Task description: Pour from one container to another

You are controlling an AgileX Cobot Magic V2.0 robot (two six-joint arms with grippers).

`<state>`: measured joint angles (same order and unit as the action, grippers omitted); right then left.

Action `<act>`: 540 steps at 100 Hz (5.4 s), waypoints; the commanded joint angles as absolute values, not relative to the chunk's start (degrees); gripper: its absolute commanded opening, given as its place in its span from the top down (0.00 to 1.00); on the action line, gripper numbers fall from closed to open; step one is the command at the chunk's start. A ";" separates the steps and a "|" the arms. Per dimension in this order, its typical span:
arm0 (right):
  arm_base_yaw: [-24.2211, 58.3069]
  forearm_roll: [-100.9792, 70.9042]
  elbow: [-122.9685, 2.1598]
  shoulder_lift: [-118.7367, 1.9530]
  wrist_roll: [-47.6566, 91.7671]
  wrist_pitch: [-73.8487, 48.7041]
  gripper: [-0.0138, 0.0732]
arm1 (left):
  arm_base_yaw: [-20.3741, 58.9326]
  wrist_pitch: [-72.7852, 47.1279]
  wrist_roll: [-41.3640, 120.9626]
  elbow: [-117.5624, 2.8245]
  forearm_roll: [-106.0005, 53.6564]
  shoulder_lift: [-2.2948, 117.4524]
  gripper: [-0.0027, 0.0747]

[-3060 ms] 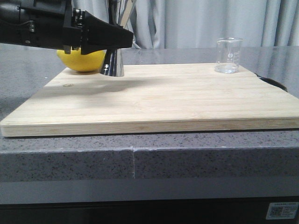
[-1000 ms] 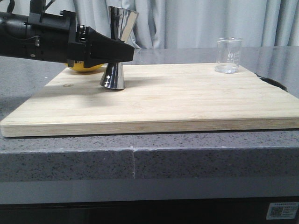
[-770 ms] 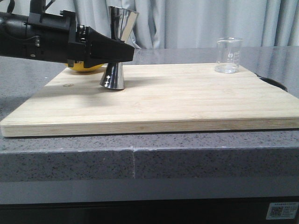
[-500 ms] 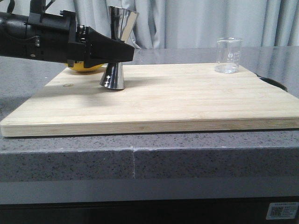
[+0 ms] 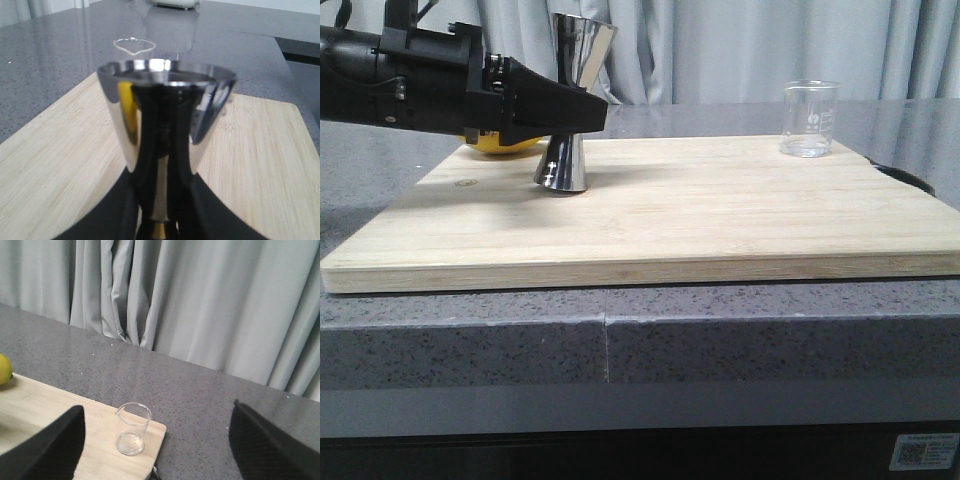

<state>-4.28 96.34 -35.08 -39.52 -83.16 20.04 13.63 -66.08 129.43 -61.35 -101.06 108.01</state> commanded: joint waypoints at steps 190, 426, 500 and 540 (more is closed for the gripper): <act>-4.58 94.94 -36.65 -39.45 -83.00 19.73 0.23 | 13.41 -70.21 129.58 -62.91 -104.40 105.42 0.96; -4.58 94.94 -36.65 -39.45 -83.00 19.73 0.23 | 10.11 -70.91 122.74 -62.91 -100.36 105.42 0.42; -4.58 94.94 -36.65 -39.45 -83.00 19.42 0.23 | 7.65 -72.78 111.40 -62.91 -91.54 105.32 0.35; -4.58 94.94 -36.65 -39.45 -83.00 19.24 0.23 | 7.65 -72.78 106.91 -62.91 -87.05 101.85 0.35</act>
